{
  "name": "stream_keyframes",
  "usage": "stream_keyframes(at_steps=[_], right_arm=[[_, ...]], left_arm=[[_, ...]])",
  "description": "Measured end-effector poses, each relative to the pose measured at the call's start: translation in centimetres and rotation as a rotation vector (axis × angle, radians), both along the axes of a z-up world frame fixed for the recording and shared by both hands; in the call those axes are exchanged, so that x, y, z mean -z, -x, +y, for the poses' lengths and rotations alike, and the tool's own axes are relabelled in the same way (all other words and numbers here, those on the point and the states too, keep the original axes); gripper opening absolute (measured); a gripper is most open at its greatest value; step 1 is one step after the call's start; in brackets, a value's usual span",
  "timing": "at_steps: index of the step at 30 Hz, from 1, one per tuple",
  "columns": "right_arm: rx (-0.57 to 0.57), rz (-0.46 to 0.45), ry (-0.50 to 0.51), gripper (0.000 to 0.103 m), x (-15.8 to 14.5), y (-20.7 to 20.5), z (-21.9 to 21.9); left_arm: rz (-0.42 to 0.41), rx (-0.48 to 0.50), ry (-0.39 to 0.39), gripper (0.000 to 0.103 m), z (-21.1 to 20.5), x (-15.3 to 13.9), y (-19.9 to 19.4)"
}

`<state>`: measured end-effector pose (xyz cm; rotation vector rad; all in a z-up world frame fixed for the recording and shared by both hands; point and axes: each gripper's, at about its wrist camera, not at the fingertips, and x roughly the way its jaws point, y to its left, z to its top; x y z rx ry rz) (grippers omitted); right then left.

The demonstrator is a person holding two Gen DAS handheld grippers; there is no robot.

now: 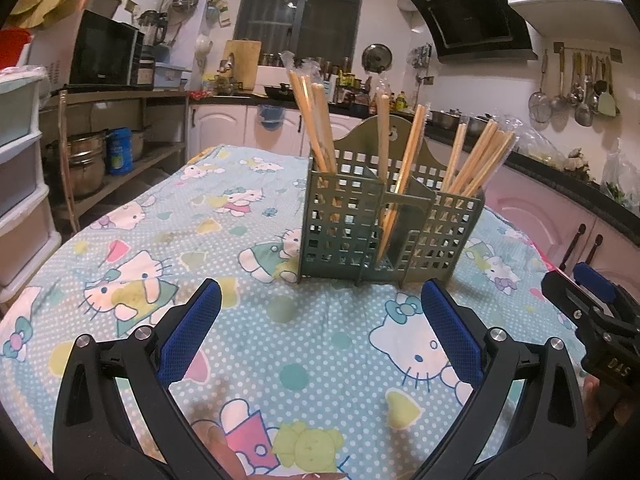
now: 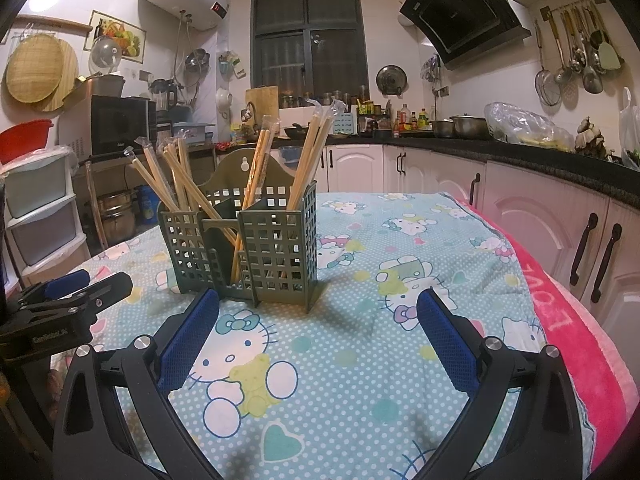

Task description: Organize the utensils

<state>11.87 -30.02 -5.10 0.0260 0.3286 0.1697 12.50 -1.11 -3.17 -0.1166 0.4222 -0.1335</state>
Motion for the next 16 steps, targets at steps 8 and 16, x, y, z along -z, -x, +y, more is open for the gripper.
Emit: stream_keyframes(at_steps=[8, 16], right_arm=[[0.003, 0.006, 0.01, 0.096, -0.1, -0.2, -0.2], [0.076, 0.047, -0.006, 0.096, -1.9, -2.4, -3.8]], left_arm=[[0.043, 0.053, 0.003, 0.092, -0.8, -0.1, -0.4], [0.105, -0.083, 0.003, 0.092, 3.6, -1.6, -2.1]])
